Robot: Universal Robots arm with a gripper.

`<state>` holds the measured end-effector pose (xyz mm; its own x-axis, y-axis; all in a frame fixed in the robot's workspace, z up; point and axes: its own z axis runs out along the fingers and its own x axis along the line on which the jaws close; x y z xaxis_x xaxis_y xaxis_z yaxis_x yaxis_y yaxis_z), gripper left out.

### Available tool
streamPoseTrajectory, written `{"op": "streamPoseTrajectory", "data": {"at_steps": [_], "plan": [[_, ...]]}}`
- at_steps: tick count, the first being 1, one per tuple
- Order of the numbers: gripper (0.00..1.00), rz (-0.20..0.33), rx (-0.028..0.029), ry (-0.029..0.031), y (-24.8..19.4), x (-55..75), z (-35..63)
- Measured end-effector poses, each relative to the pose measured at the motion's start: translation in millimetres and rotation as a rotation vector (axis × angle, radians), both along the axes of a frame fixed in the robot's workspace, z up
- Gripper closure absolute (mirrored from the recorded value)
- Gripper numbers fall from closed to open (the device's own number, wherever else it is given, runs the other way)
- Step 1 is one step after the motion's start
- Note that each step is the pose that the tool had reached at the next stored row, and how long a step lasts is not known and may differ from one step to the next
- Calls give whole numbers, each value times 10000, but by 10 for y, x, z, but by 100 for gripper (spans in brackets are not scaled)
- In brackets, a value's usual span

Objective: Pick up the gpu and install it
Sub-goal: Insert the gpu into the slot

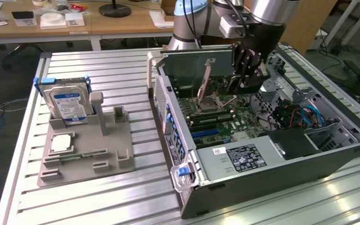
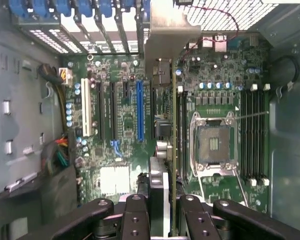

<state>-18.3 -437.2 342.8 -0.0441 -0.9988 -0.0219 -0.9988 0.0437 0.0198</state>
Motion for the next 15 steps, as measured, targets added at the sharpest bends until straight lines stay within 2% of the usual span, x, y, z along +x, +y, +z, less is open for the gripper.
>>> {"op": "streamPoseTrajectory", "data": {"at_steps": [2, 4, 7, 8, 15], "plan": [[72, -24, -2, -21, 1, -65, -17], [72, -44, -10, -80, 1, -114, -44], [72, -51, -10, -262, 1, -129, -68], [72, -51, -9, -304, 1, -132, -80], [72, -49, -11, -319, -1, -146, -162]]}}
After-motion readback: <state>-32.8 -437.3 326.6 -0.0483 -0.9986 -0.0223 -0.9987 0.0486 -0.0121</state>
